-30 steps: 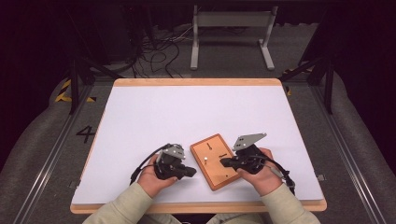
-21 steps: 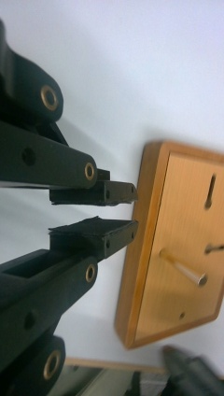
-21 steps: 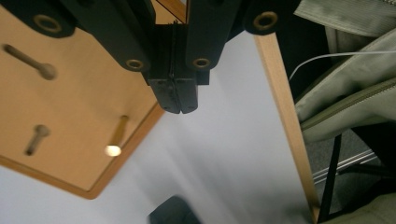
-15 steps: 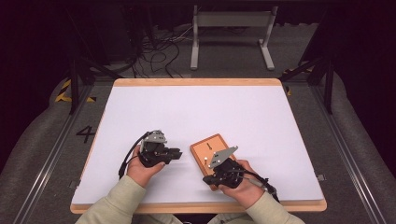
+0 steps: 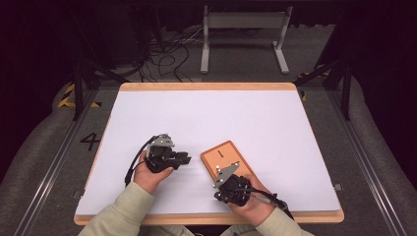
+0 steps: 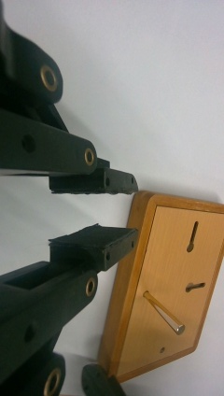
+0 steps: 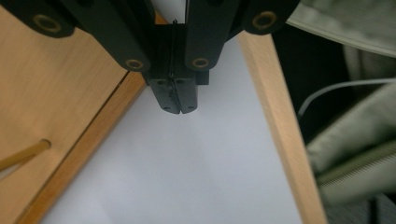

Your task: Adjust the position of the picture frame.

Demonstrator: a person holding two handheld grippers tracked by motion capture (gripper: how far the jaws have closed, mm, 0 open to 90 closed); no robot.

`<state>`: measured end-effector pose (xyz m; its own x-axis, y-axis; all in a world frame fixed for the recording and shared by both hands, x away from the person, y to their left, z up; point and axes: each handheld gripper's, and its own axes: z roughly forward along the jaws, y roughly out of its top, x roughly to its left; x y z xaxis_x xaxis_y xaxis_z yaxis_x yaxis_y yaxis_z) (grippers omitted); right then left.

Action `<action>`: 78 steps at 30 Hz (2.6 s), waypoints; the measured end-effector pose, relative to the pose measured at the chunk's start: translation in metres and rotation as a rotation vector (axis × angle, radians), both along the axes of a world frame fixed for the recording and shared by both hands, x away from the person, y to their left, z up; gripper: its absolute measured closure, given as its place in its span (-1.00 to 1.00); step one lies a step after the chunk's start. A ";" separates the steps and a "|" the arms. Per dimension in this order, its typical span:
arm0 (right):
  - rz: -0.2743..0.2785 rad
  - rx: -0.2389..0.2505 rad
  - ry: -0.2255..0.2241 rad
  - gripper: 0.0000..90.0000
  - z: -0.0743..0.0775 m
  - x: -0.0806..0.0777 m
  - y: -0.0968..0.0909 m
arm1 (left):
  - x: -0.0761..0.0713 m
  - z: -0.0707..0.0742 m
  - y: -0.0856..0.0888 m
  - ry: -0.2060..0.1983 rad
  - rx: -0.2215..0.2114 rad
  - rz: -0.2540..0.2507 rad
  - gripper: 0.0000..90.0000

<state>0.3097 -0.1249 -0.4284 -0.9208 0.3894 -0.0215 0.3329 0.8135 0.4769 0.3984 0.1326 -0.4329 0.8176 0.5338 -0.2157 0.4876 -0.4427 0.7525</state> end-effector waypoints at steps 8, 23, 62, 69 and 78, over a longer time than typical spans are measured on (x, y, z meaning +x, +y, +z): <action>-0.118 -0.073 -0.026 1.00 0.000 0.012 -0.031 | 0.006 0.000 0.001 0.003 -0.006 0.005 0.56; -0.293 0.057 -0.055 1.00 0.024 0.030 -0.086 | 0.010 -0.002 -0.003 0.004 -0.001 0.012 0.54; -0.502 -0.062 -0.108 1.00 -0.002 0.134 -0.080 | 0.005 -0.003 0.010 -0.010 0.023 0.067 0.48; -0.501 0.065 -0.139 0.85 0.006 0.117 -0.102 | 0.000 0.001 0.012 -0.040 0.026 0.068 0.30; -0.454 0.235 -0.256 0.59 0.035 0.089 -0.137 | -0.009 0.020 0.016 -0.122 0.022 0.075 0.06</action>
<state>0.3989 -0.2619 -0.3938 -0.6367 0.7662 -0.0868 0.4743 0.4778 0.7394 0.3898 0.1485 -0.4132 0.7947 0.5978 -0.1048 0.4253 -0.4253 0.7989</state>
